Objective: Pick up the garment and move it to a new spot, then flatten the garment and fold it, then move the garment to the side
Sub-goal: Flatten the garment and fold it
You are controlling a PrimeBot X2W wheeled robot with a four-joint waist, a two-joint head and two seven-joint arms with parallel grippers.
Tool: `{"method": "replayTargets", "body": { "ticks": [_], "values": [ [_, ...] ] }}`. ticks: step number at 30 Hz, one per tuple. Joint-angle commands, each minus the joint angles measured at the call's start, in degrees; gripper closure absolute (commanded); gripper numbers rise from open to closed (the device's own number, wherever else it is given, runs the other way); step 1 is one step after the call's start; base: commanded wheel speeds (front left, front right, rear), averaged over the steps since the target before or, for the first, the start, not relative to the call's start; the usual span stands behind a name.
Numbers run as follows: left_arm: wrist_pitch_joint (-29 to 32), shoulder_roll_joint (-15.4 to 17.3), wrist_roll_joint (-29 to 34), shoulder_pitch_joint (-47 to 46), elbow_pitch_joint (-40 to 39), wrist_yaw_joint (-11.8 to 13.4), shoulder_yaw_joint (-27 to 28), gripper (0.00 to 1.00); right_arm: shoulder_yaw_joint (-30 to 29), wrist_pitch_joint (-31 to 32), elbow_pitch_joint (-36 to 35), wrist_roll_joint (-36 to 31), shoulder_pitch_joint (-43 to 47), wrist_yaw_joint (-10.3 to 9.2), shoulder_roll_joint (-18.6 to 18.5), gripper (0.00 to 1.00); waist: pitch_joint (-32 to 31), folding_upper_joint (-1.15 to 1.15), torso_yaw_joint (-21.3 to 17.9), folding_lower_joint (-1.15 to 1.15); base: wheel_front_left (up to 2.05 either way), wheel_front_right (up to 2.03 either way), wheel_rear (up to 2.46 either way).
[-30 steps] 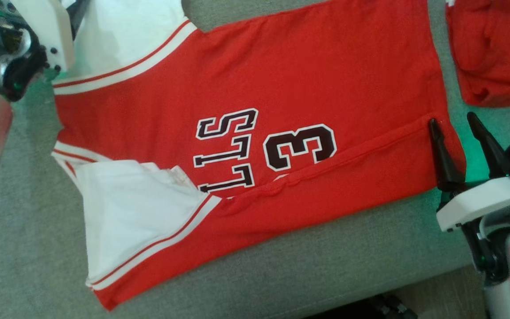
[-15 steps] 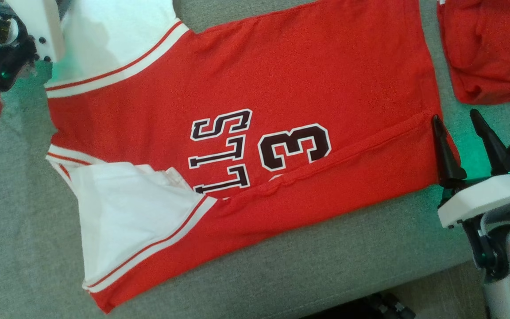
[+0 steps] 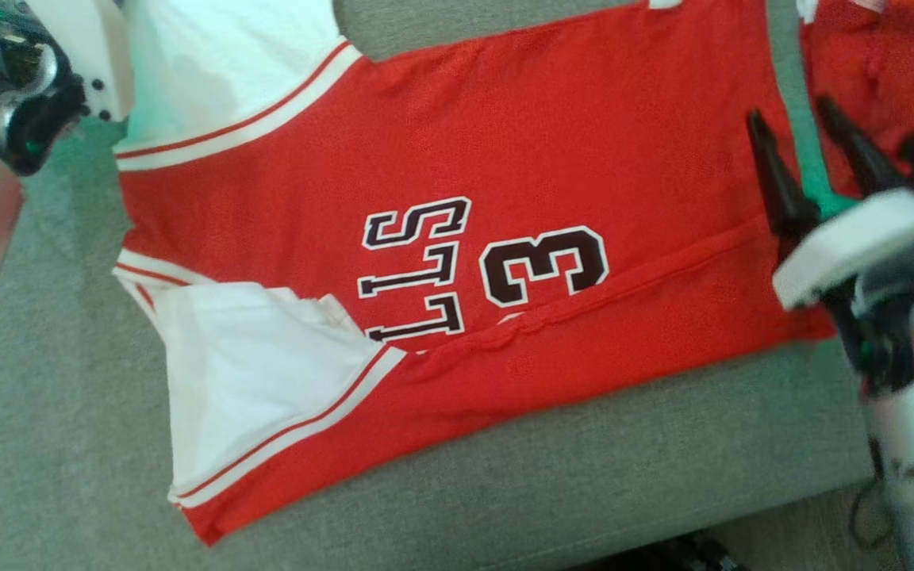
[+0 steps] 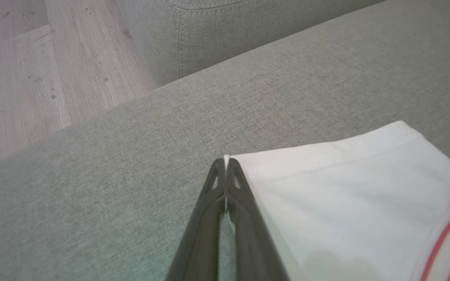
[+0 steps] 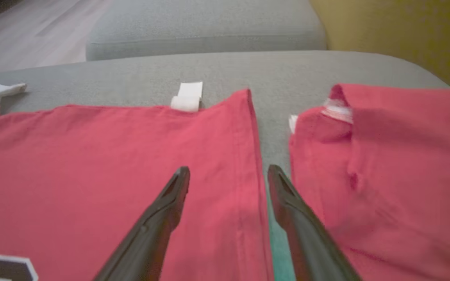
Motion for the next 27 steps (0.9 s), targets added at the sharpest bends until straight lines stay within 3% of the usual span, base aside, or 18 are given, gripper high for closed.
{"method": "replayTargets", "body": {
  "ticks": [1,5,11,21,22,24,25,26,27],
  "values": [
    [-0.47,1.99,0.05,-3.14,-1.63,0.1,1.26,1.0,1.21,0.82,-0.63,1.31,-1.8,-0.05,-1.26,0.0,-0.15,0.0,0.52,0.0,0.0,0.0,0.0],
    [-1.23,1.54,-0.29,-3.93,-2.58,0.1,-0.41,1.0,2.6,2.46,5.85,2.57,-9.68,-0.05,-3.7,0.0,-0.14,0.0,1.78,0.0,0.0,0.0,0.0],
    [-2.22,1.14,-1.32,-5.33,-3.9,0.1,-3.02,1.0,4.64,3.93,17.09,4.75,-19.34,-0.05,-4.53,0.0,0.46,0.0,3.54,0.0,0.0,0.0,0.0],
    [-3.95,0.96,-3.06,-6.25,-3.8,0.1,-5.88,1.0,6.96,1.73,26.04,7.36,-24.89,-0.05,-5.01,0.0,0.87,0.0,4.71,0.0,0.0,0.0,0.0],
    [-4.1,1.01,-3.16,-6.31,-3.66,0.1,-6.18,1.0,7.3,1.45,26.51,7.55,-25.16,-0.05,-5.08,0.05,0.84,0.0,4.75,0.0,0.0,0.0,0.0],
    [-4.33,1.1,-3.32,-6.46,-3.38,0.1,-6.79,1.0,8.02,1.02,27.32,7.9,-25.63,-0.05,-5.24,0.33,0.83,0.0,4.8,0.0,0.0,0.0,0.0],
    [-4.5,1.14,-3.37,-6.57,-3.23,0.1,-7.07,1.0,8.29,0.77,27.64,8.2,-25.89,-0.05,-5.24,0.4,0.84,0.0,4.81,0.0,0.0,0.0,0.0],
    [-4.5,1.14,-3.37,-6.57,-3.23,0.1,-7.07,1.0,8.29,0.77,27.64,8.2,-25.89,-0.05,-5.24,0.4,0.84,0.0,4.81,0.0,0.0,0.0,0.0],
    [-4.82,1.16,-3.49,-6.74,-2.88,0.1,-7.59,1.0,8.74,0.27,28.28,8.61,-26.39,-0.05,-5.33,0.56,0.83,0.0,4.83,0.0,0.0,0.0,0.0]
  ]
}}
